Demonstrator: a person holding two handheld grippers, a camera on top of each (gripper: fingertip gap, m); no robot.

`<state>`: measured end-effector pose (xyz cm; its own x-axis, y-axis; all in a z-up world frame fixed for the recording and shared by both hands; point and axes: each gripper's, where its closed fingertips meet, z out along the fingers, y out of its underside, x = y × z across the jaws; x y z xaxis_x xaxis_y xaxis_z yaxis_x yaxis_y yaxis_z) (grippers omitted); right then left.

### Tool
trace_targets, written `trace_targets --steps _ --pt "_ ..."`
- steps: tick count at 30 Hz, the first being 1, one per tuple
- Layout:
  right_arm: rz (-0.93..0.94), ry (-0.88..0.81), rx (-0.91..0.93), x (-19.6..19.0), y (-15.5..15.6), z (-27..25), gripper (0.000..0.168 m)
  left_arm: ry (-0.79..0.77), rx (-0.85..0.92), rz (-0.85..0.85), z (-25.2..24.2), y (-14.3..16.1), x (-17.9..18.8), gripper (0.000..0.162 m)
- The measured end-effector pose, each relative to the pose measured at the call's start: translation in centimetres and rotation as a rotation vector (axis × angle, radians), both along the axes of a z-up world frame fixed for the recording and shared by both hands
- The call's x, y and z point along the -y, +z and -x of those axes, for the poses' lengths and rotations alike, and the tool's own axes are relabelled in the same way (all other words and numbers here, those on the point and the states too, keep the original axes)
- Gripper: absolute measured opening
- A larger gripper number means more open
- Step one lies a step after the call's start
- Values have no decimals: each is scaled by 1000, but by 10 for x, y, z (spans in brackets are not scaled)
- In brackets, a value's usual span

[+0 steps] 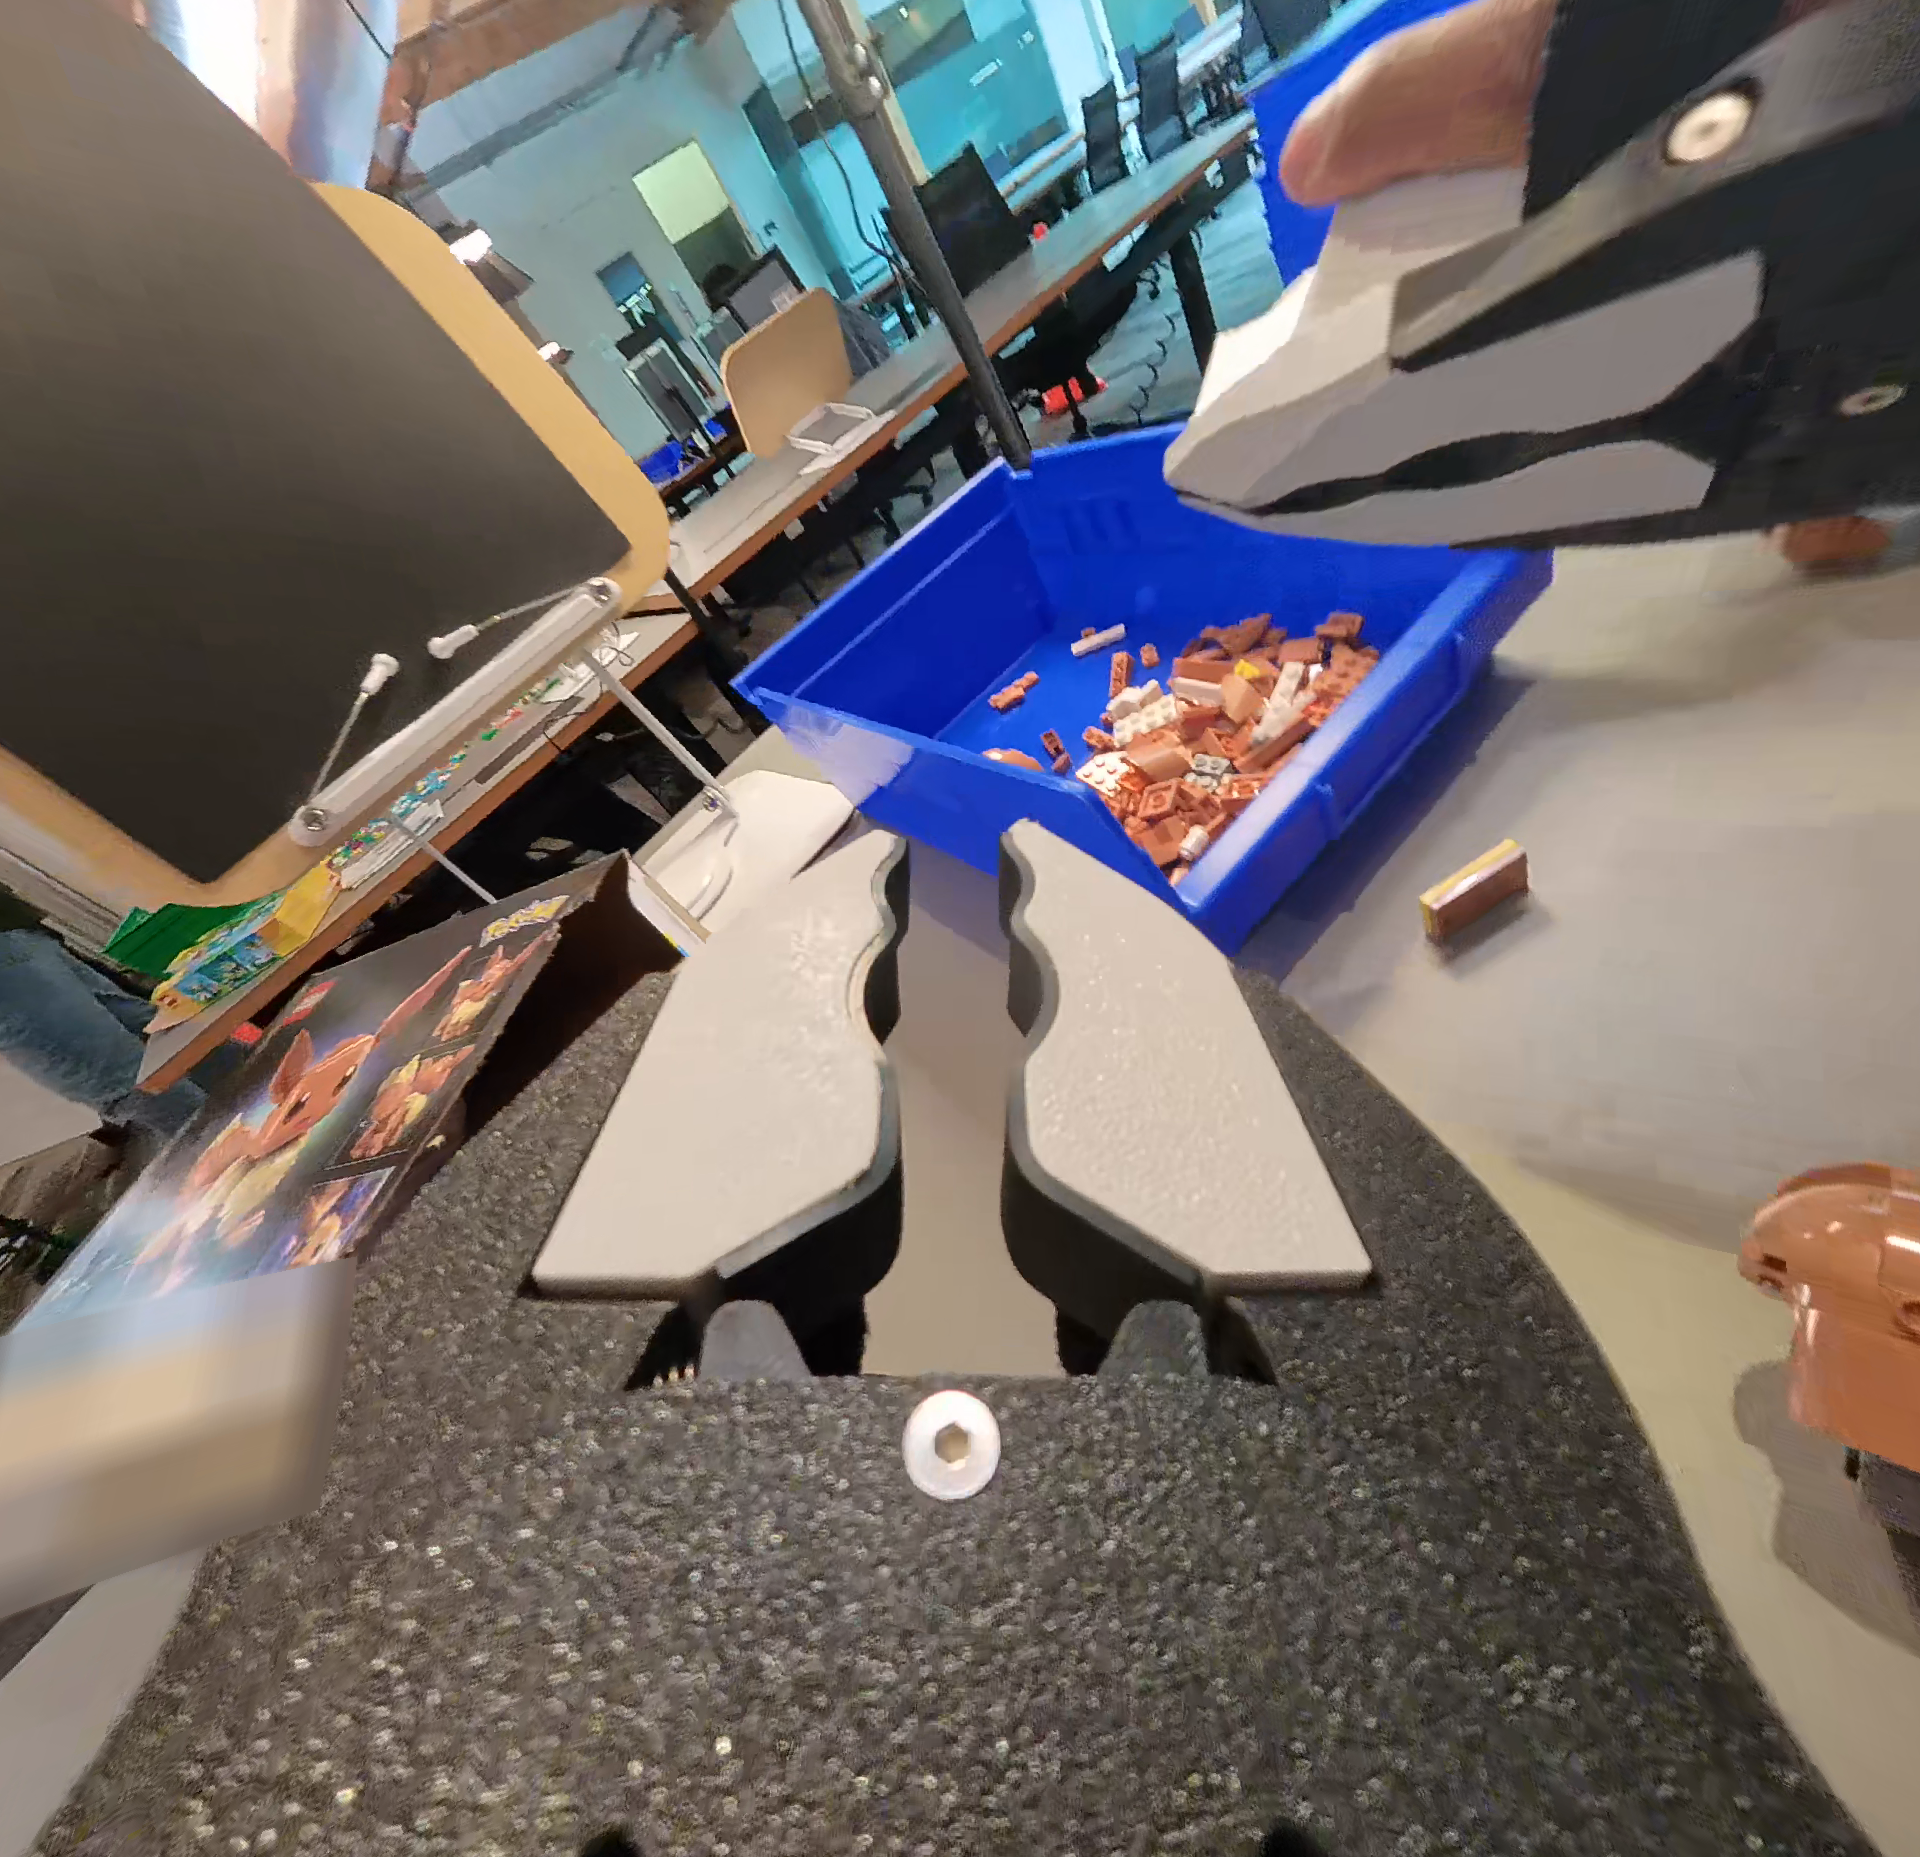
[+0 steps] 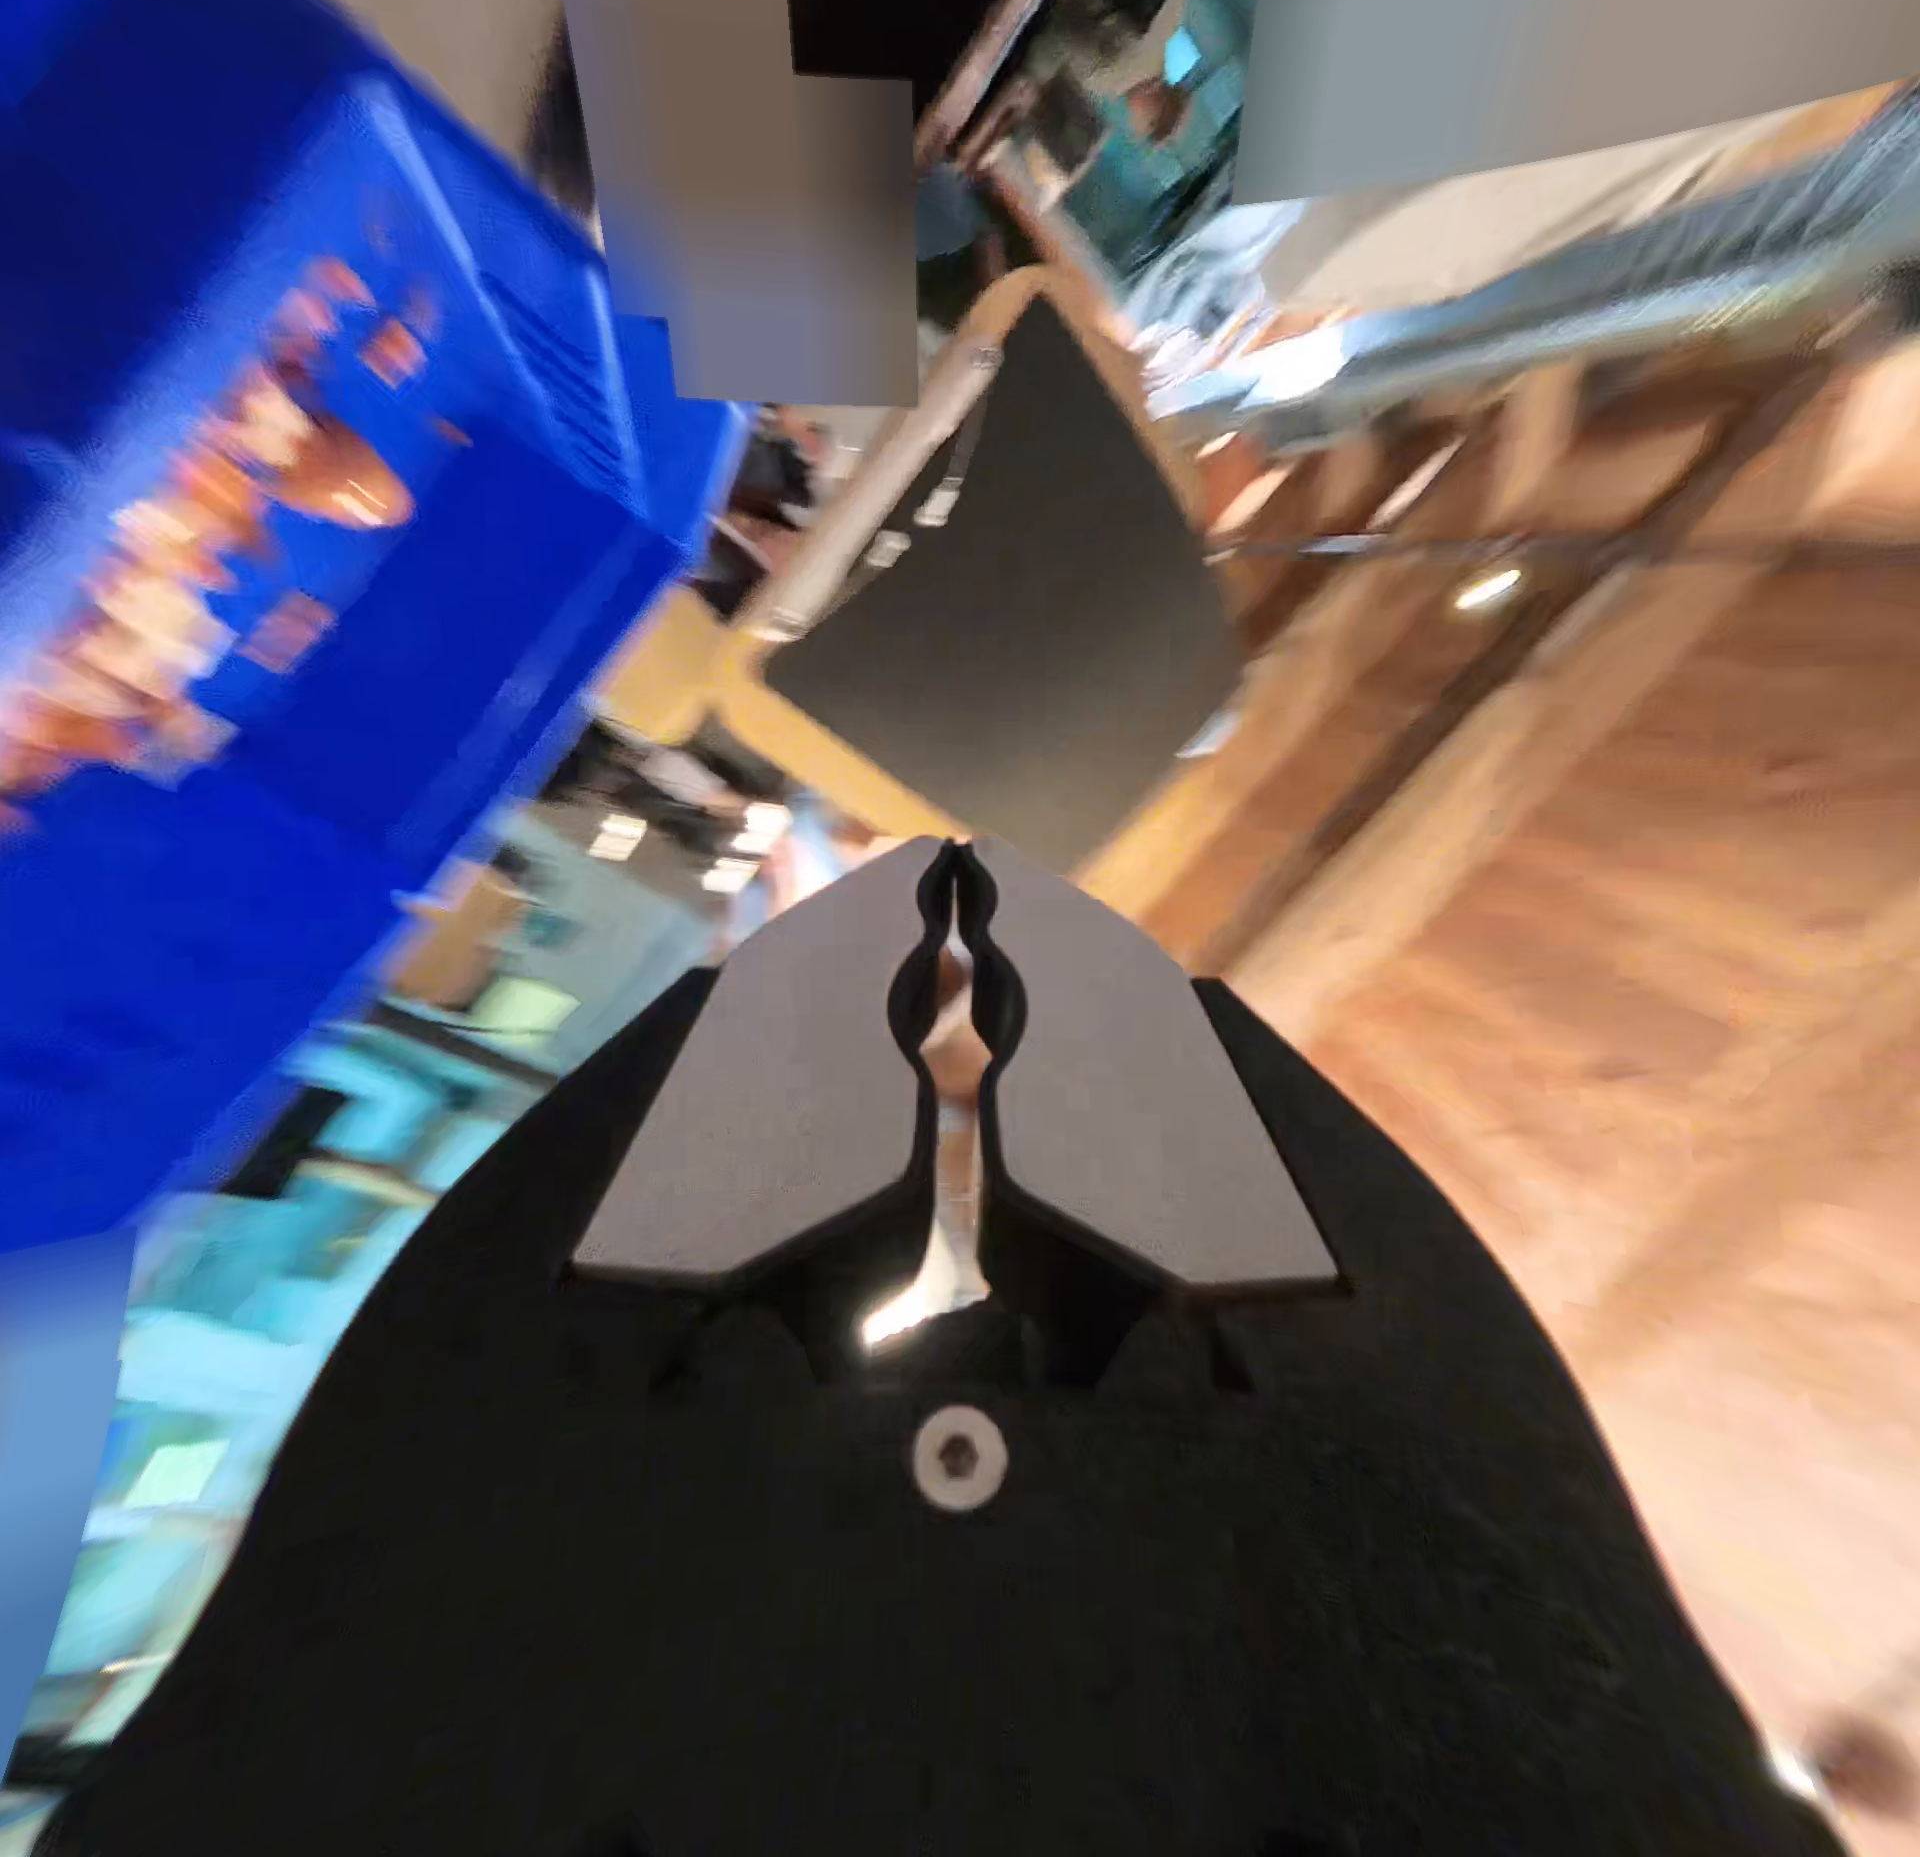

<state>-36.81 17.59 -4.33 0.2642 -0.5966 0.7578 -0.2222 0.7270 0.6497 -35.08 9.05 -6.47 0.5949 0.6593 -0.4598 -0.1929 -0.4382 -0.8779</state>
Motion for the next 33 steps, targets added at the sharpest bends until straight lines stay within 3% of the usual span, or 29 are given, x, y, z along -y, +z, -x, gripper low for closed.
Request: trace_targets --steps 3,6,13,29,33 --pt "-260 65 -207 8 38 -1 0 2 -47 -28 -4 12 1 16" --pt "-376 117 -336 21 66 -6 0 3 -90 -40 -8 21 0 15" --pt "-519 317 -403 61 50 -53 0 3 -114 -54 -12 26 -2 15" --pt "-465 342 -385 67 51 -77 0 5 -100 -47 -10 23 -2 15" --pt "-324 247 -268 52 52 -62 0 -1 -92 -32 -10 20 -4 16"
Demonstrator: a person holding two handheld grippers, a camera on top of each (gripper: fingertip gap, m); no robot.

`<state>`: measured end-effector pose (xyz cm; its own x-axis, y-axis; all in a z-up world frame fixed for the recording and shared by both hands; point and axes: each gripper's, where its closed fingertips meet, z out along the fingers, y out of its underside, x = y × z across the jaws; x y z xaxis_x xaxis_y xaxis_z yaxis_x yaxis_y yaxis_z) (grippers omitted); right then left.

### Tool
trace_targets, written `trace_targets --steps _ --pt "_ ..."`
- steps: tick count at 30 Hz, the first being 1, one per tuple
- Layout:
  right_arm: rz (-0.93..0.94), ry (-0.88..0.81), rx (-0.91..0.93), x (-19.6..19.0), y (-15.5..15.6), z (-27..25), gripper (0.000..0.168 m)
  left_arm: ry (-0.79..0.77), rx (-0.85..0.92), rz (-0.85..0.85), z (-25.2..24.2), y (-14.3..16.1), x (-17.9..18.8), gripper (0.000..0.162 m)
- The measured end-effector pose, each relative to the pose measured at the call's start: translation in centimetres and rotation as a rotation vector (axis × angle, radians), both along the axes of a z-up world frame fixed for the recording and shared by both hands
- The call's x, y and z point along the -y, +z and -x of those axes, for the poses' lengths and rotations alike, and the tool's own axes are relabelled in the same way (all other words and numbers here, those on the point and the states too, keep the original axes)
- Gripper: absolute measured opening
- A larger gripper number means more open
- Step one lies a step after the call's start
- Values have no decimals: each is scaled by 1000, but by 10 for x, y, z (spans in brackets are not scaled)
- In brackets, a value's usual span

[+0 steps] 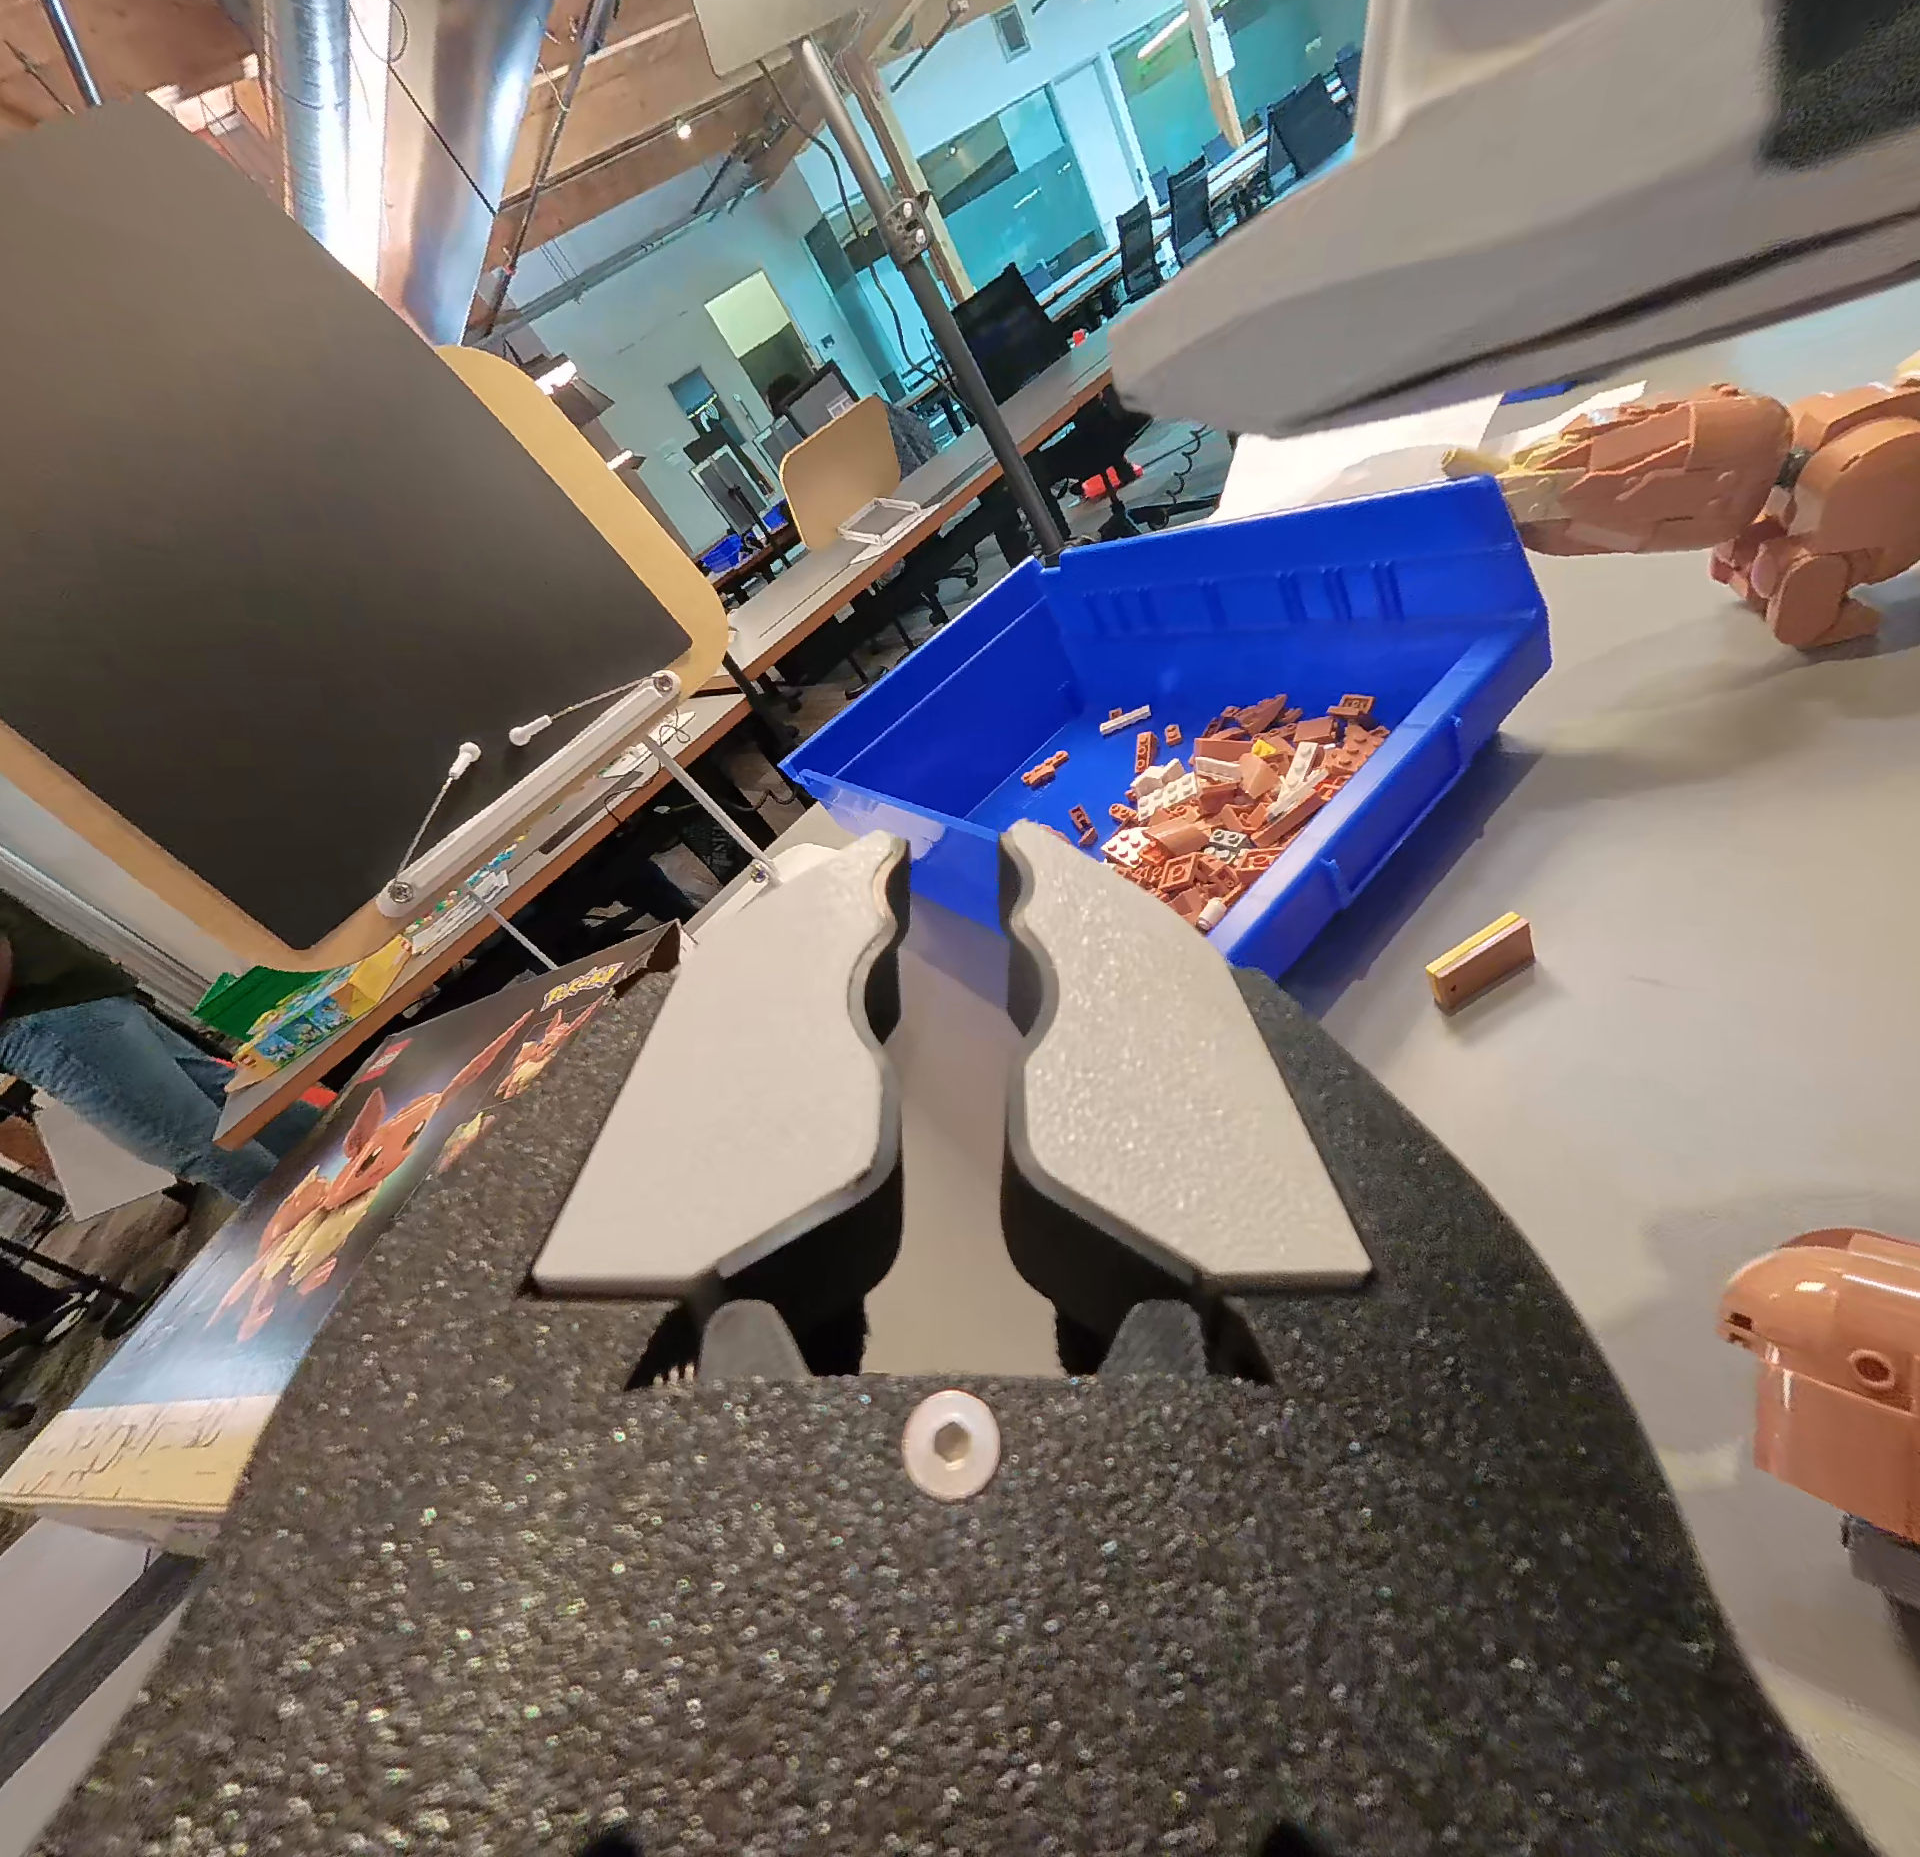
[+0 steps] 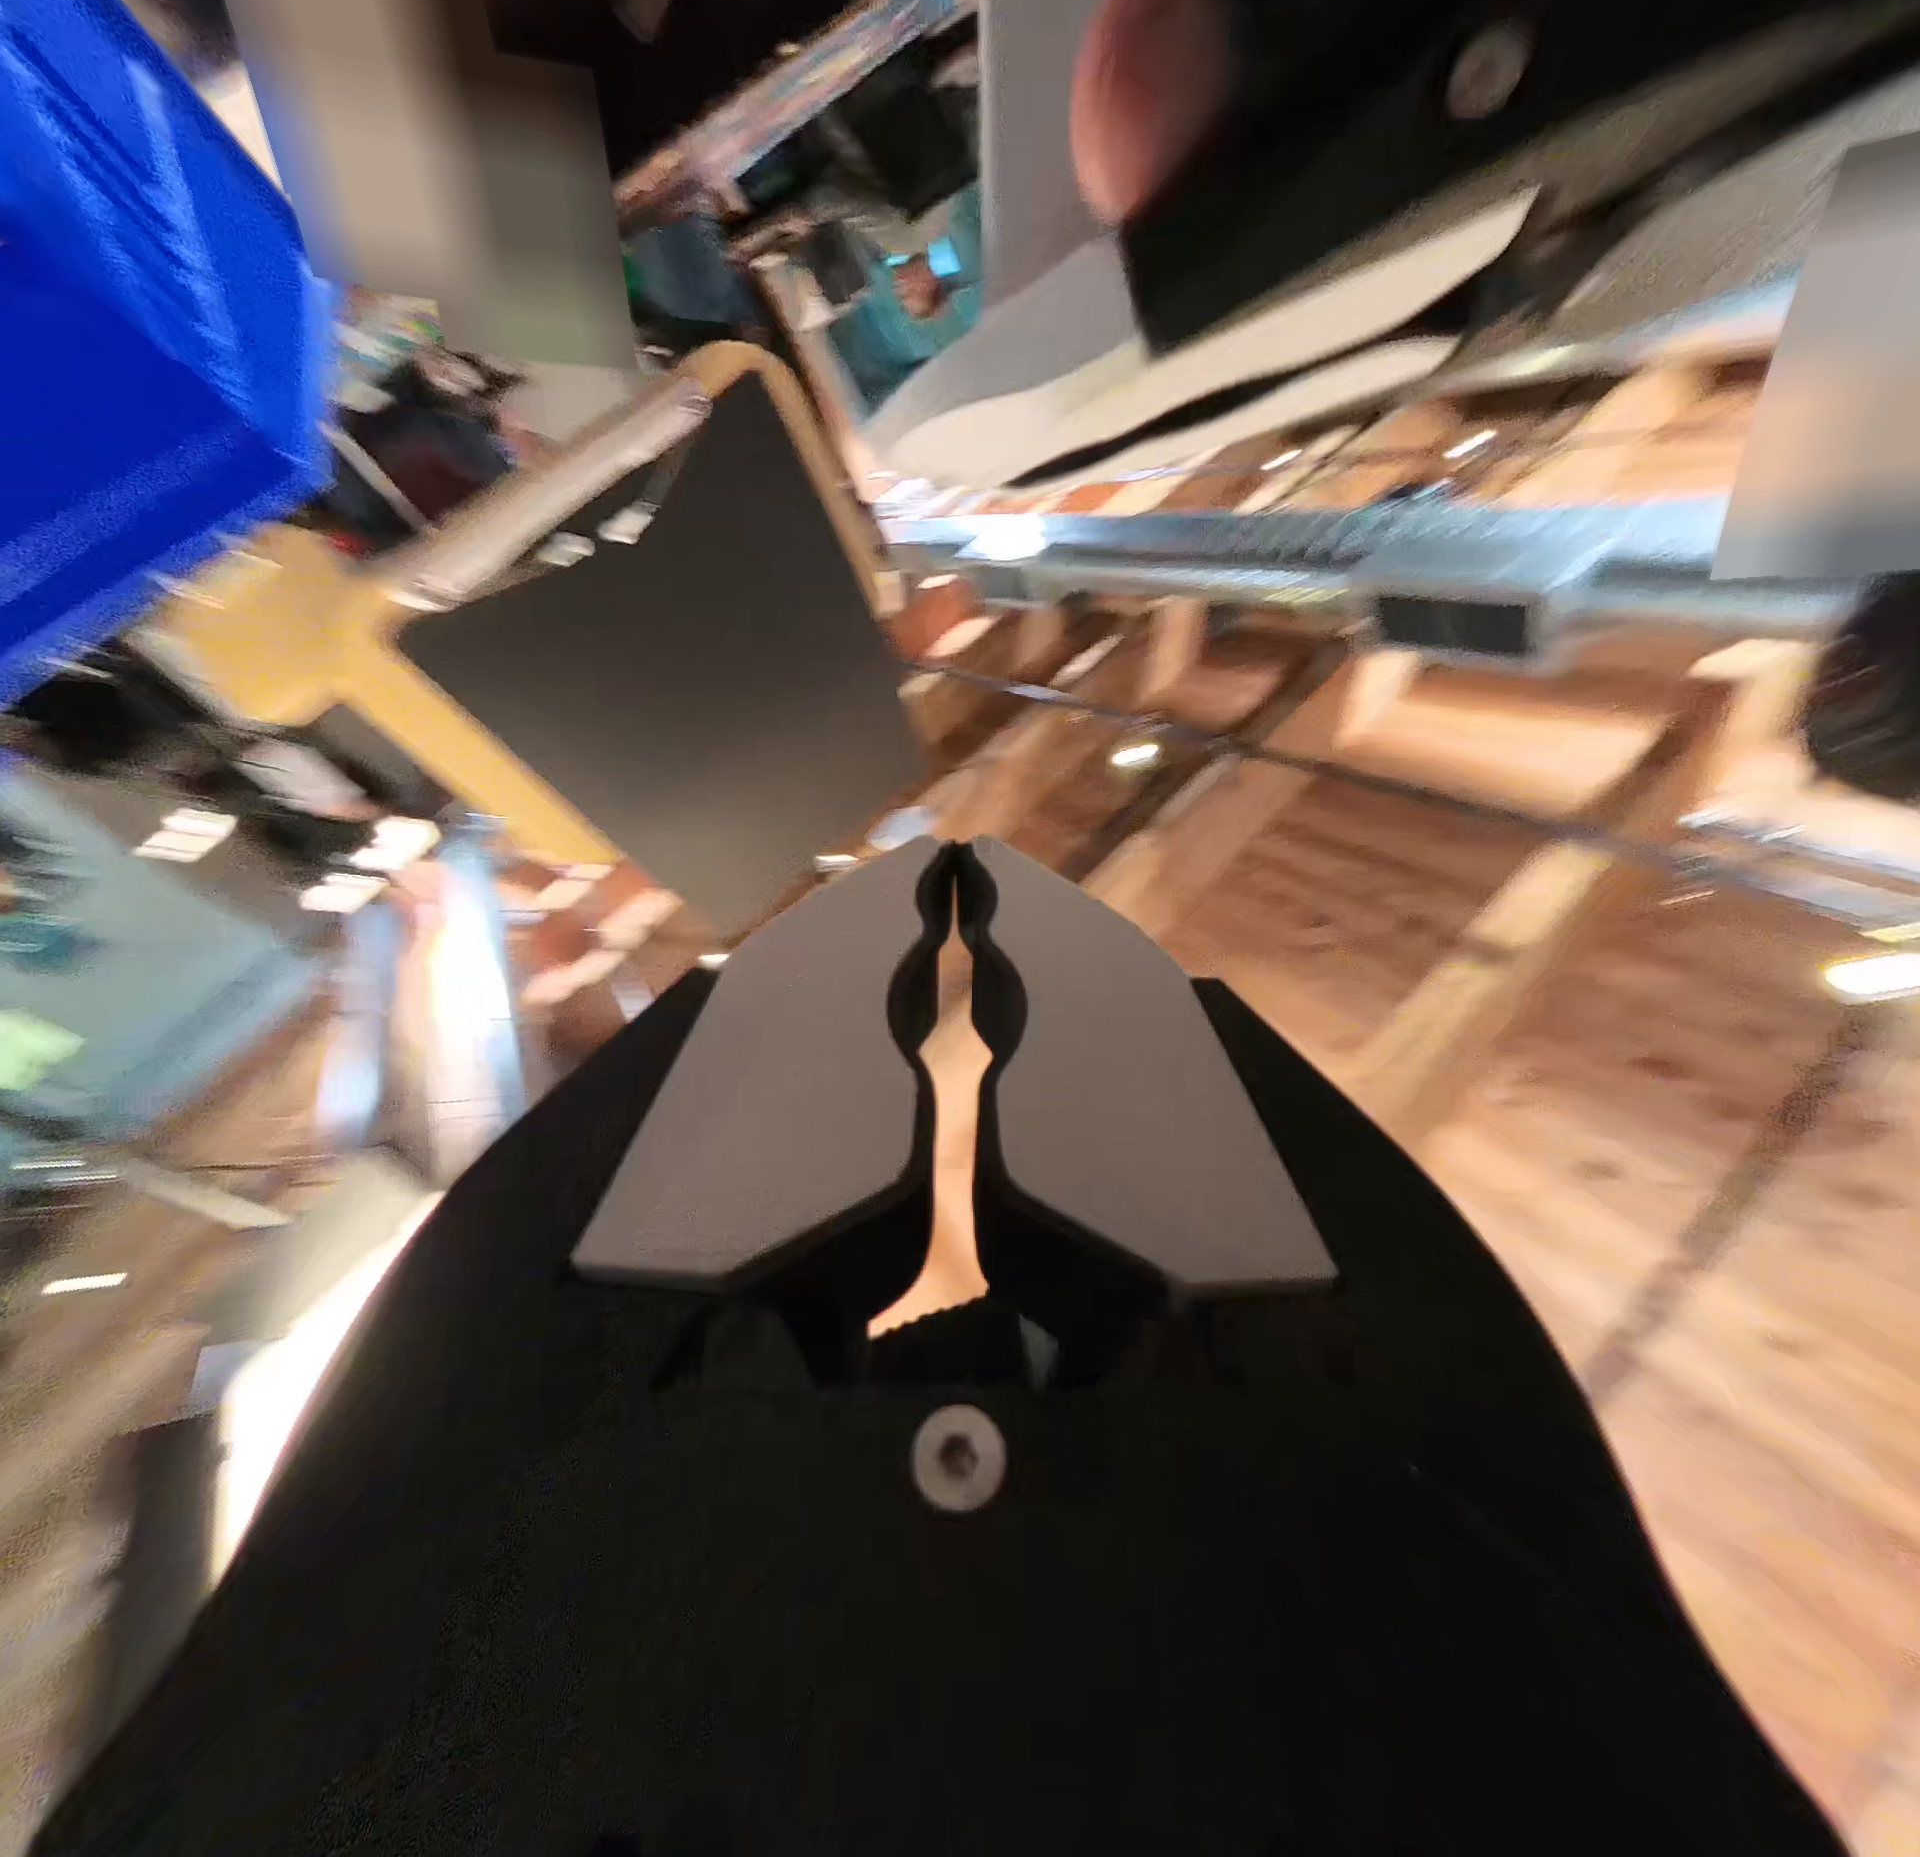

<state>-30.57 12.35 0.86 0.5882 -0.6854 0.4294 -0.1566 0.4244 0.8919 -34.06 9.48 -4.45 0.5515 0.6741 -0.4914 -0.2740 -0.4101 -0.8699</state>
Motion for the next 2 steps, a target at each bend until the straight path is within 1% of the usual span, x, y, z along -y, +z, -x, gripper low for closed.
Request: trace_targets --steps 2 --pt "187 -138 204 -20 -10 17 0 0 -6 7 -1 0 0 16"
